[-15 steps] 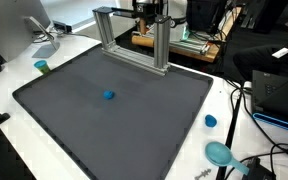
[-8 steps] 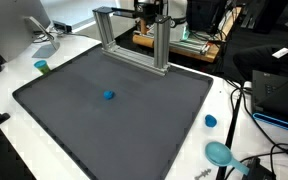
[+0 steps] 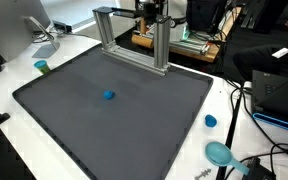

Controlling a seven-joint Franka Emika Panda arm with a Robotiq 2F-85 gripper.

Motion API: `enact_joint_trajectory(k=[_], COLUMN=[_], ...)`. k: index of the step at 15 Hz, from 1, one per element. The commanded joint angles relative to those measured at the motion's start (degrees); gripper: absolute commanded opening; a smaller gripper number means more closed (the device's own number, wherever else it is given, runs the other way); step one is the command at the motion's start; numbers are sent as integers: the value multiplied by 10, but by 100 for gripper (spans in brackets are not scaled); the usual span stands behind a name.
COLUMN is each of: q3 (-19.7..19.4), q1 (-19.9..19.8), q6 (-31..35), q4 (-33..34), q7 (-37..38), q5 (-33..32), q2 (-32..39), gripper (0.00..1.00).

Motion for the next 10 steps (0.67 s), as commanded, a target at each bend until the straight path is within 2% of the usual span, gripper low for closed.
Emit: enact_joint_trajectory(k=[1, 10], q3=[10, 6], q1=[-12, -9], q6=[-28, -12], q4=[8, 30], q7=[28, 51], q5=[7, 23], q2=[1, 25], gripper=[100, 100])
